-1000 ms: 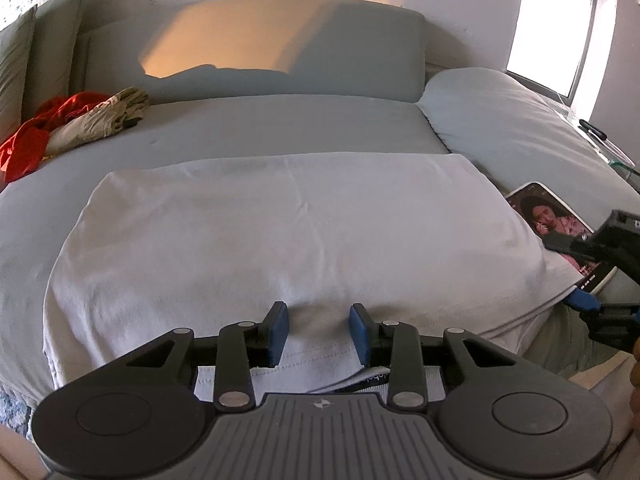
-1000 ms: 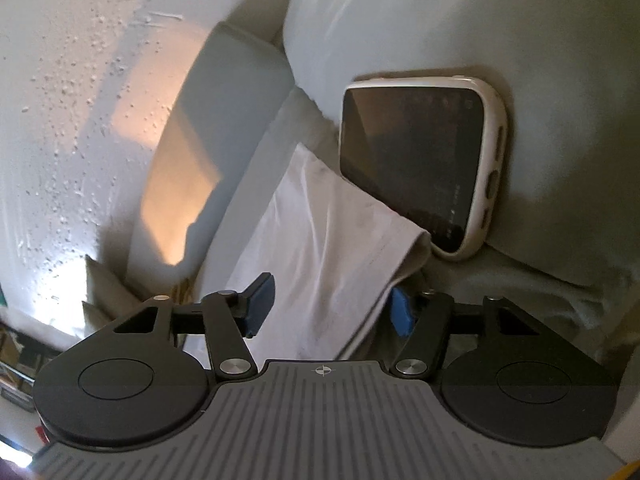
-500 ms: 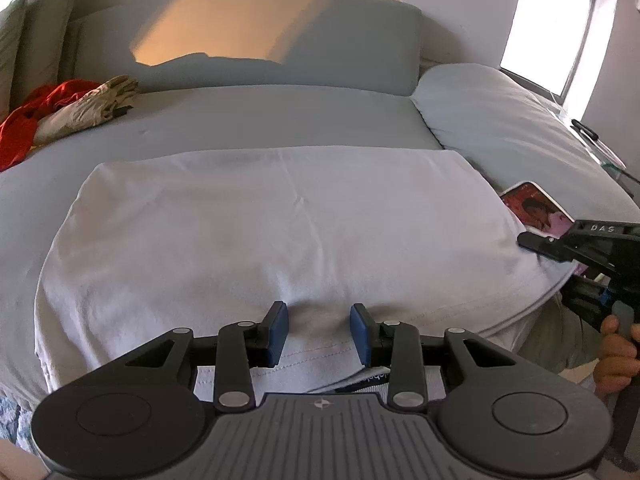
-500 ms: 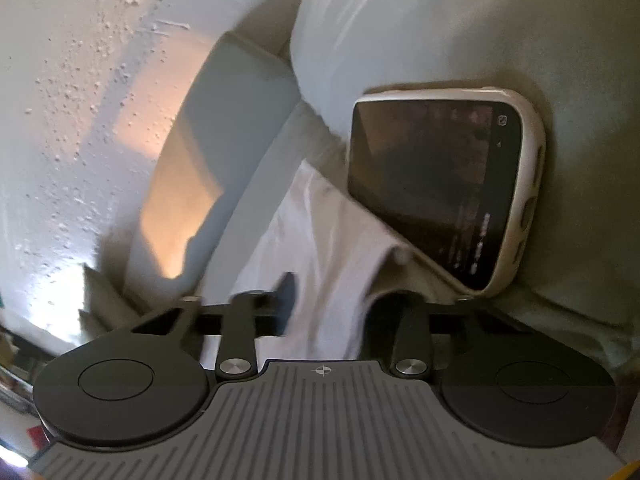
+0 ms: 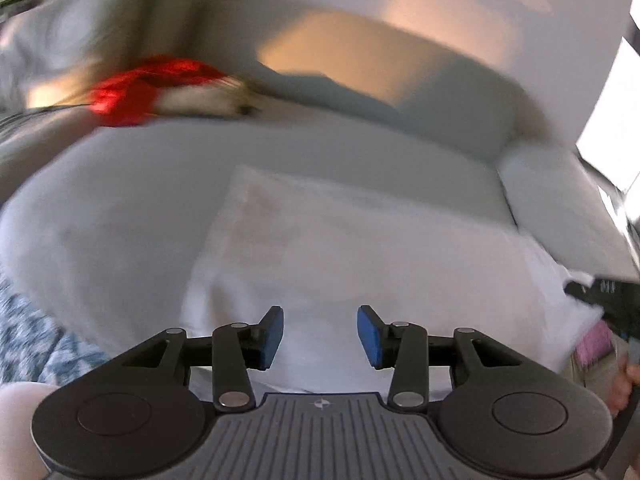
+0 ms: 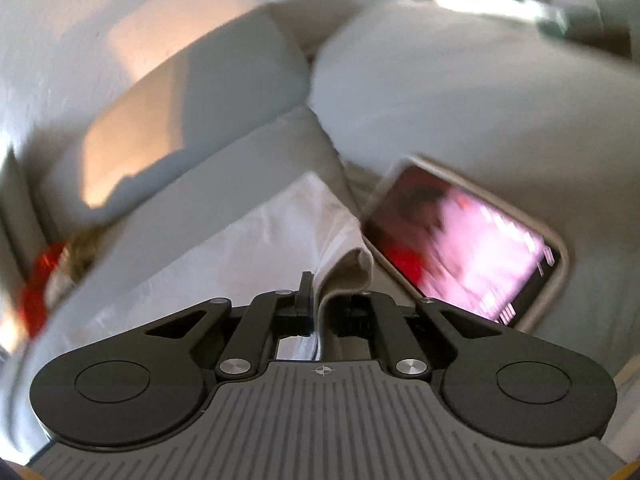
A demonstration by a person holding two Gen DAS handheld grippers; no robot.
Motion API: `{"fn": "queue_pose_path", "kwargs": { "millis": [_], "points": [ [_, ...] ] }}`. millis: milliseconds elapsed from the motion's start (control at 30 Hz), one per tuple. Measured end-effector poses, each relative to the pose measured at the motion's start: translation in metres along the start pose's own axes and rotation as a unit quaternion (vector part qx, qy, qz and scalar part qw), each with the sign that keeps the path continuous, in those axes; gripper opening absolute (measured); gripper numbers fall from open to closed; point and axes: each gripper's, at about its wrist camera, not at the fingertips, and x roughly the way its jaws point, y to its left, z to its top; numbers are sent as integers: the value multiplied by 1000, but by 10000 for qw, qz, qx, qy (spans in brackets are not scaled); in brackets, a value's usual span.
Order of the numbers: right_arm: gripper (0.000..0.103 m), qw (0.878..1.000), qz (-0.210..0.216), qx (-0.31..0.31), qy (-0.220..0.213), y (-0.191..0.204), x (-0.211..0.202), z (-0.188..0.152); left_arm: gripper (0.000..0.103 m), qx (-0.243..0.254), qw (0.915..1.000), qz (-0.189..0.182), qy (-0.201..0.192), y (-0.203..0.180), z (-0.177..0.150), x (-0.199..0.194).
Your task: Fold clothes
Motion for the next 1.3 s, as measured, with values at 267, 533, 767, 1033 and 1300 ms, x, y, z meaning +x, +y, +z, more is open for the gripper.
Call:
{"fn": "queue_pose_path", "kwargs": {
  "millis": [267,533,767,1033,1300],
  "points": [
    [7,9597,875,-2614,-544,173,-35,-43,42,-875,9937,354,-604,72,18,-44],
    [7,9129,1131,-3871,627,258,2,-133,42,-1192,9914,330,-435,93,18,-35],
    [6,9422,1303,-3044,512,258,-21,-113,42,-1262,9909,204,-416,98,17,-27],
    [6,9281,1725,-3288,291,281,-53,-122,42,-1317,9899,238,-475,102,19,-31],
    [21,8949,2512,-3649,550,278,-45,-130,42,-1463,9868,395,-575,104,20,-36]
  ]
}}
